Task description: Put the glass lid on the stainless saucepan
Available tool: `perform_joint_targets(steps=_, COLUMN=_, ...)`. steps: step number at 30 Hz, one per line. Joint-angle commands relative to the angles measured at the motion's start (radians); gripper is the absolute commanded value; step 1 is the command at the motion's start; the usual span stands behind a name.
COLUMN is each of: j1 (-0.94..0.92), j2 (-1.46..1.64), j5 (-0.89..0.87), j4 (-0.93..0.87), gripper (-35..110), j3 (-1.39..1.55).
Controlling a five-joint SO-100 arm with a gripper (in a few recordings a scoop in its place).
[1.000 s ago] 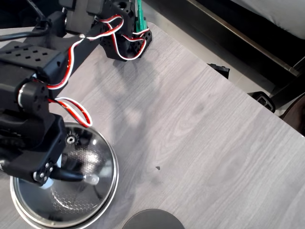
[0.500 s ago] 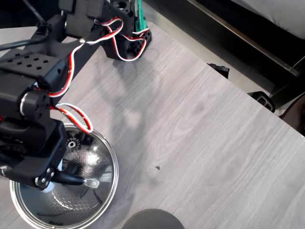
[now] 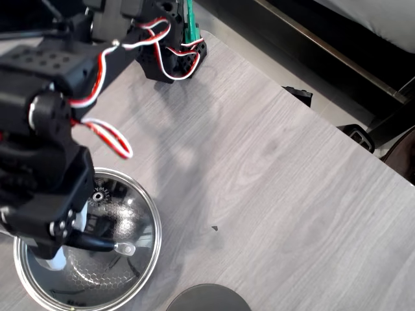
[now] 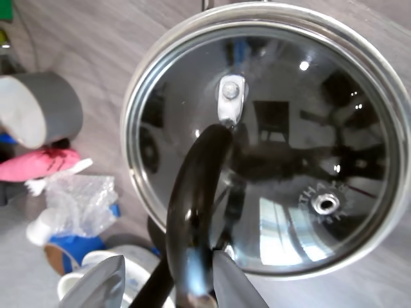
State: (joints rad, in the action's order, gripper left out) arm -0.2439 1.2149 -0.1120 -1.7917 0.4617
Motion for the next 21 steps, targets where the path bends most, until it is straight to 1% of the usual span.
perform_joint_targets(steps=1, j1=0.037, j2=0.235, j5=0.002, j4=-0.003, gripper=16, j3=0.143)
perform_joint_targets(steps=3, j1=0.077, j2=0.4, j5=0.005, j4=0.006, gripper=16, j3=0.353)
perform_joint_targets(steps=5, j1=0.13, j2=0.614, j5=0.006, j4=0.063, gripper=16, j3=0.666)
perform_joint_targets(steps=6, j1=0.166, j2=0.746, j5=0.008, j4=0.13, gripper=16, j3=0.865)
perform_joint_targets(steps=8, j1=0.241, j2=1.045, j5=0.028, j4=0.342, gripper=15, j3=1.287)
perform_joint_targets(steps=9, j1=0.276, j2=1.189, j5=0.043, j4=0.425, gripper=12, j3=1.462)
perform_joint_targets(steps=10, j1=0.311, j2=1.302, j5=0.054, j4=0.466, gripper=2, j3=1.598)
perform_joint_targets(steps=12, j1=0.347, j2=1.425, j5=0.049, j4=0.486, gripper=0, j3=1.741)
perform_joint_targets(steps=15, j1=0.341, j2=1.439, j5=0.054, j4=0.491, gripper=0, j3=1.824)
perform_joint_targets(steps=17, j1=0.344, j2=1.477, j5=0.055, j4=0.549, gripper=0, j3=1.947)
perform_joint_targets(steps=19, j1=0.345, j2=1.582, j5=0.066, j4=0.64, gripper=0, j3=2.105)
perform_joint_targets(steps=21, j1=0.344, j2=1.687, j5=0.069, j4=0.681, gripper=0, j3=2.224)
